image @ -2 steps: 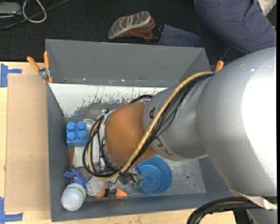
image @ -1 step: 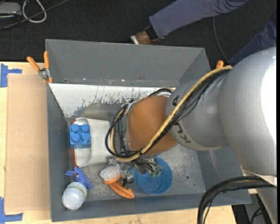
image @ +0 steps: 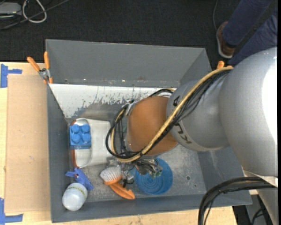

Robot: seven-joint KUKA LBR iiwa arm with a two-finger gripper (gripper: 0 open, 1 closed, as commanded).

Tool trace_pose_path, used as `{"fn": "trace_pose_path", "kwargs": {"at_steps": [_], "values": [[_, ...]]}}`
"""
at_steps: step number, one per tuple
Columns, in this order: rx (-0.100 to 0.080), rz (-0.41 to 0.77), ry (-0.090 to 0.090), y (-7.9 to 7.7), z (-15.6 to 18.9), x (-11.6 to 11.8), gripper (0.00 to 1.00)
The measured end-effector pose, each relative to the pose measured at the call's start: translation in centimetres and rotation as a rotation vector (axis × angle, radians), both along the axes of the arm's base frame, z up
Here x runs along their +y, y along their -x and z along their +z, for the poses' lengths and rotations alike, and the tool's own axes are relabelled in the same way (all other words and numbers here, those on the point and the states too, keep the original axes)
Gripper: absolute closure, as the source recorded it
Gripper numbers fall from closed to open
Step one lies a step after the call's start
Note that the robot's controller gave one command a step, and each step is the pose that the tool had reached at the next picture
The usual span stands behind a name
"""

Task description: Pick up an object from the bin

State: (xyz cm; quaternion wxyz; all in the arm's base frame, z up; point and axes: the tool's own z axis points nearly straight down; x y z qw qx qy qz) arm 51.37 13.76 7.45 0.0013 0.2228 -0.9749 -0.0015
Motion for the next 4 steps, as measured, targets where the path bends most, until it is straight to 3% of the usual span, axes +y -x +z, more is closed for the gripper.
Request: {"fn": "trace_pose_path", "kwargs": {"at_steps": [1,2,3,4], "values": [[0.007,0.004,0.002,-0.1,2.8,-0.1,1.00],[-0.002,0.003,0.000,-0.2,6.4,-0.1,1.00],[0.007,-0.008,0.002,0.0,5.9,0.5,1.00],[0.011,0.005,0.003,-0.6,10.8,-0.2,1.00]]}}
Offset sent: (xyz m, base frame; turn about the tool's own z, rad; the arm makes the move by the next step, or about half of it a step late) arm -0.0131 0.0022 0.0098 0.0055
